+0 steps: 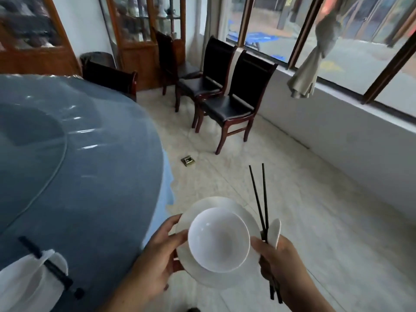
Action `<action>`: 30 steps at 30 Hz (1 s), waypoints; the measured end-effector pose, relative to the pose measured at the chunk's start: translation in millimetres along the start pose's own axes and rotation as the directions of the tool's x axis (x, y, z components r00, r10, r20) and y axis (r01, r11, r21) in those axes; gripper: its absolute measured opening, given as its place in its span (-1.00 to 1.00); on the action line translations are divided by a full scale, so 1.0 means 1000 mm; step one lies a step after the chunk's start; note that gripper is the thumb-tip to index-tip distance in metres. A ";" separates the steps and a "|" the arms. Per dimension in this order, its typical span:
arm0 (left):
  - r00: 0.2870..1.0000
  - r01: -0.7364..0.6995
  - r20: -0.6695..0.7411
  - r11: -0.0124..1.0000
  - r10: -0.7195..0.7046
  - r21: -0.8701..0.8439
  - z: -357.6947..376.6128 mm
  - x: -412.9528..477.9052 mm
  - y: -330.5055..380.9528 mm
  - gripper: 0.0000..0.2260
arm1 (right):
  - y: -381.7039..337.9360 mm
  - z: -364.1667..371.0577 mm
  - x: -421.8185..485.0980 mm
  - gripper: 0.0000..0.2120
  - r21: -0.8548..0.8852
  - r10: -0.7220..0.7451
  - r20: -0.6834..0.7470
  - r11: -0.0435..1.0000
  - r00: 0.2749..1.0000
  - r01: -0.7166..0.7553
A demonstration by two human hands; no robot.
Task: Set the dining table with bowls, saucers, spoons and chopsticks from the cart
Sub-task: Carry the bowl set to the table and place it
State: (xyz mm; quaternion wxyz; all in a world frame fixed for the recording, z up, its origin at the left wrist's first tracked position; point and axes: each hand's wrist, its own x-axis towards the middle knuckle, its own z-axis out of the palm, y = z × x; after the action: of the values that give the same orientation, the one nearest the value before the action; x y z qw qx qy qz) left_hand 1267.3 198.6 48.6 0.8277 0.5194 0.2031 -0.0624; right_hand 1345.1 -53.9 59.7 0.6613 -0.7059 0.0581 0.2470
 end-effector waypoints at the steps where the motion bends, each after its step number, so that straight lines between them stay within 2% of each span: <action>1: 1.000 -0.002 -0.011 1.000 0.002 -0.014 0.002 0.022 0.012 -0.47 | -0.014 -0.001 0.026 -0.77 -0.011 0.000 0.020 1.000 1.000 0.000; 3: 0.999 -0.013 -0.038 0.999 0.011 -0.038 0.003 0.065 0.035 -0.50 | -0.037 -0.001 0.077 -0.84 -0.030 0.004 0.039 1.000 0.999 -0.003; 9: 0.986 -0.070 -0.158 0.993 0.055 -0.091 0.004 0.195 0.085 -0.57 | -0.099 0.006 0.241 -0.84 -0.071 0.003 0.131 0.997 0.991 0.007; 14: 0.936 -0.141 -0.340 0.980 0.085 -0.143 0.009 0.296 0.120 -0.57 | -0.159 0.016 0.375 -0.85 -0.157 -0.008 0.267 0.986 0.964 0.052; 19: 0.881 -0.215 -0.462 0.955 0.100 -0.204 0.007 0.376 0.162 -0.62 | -0.222 0.043 0.489 -0.84 -0.258 0.035 0.402 0.963 0.915 0.077; 23: 0.825 -0.264 -0.556 0.940 0.103 -0.217 -0.015 0.428 0.191 -0.62 | -0.256 0.083 0.567 -0.85 -0.303 0.087 0.508 0.949 0.857 0.084; 27: 0.750 -0.329 -0.652 0.918 0.112 -0.221 -0.059 0.484 0.229 -0.70 | -0.285 0.146 0.647 -0.73 -0.334 0.150 0.588 0.940 0.795 0.070; 30: 0.732 -0.352 -0.669 0.913 0.131 -0.206 -0.101 0.526 0.269 -0.61 | -0.308 0.203 0.704 -0.78 -0.325 0.159 0.624 0.943 0.765 0.069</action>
State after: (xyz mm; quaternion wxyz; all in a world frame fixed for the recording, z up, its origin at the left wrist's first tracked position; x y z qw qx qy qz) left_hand 1803.0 466.1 23.9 0.7812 0.3905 0.4105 0.2622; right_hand 2029.0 350.0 38.5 0.5076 -0.6770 -0.1965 0.4953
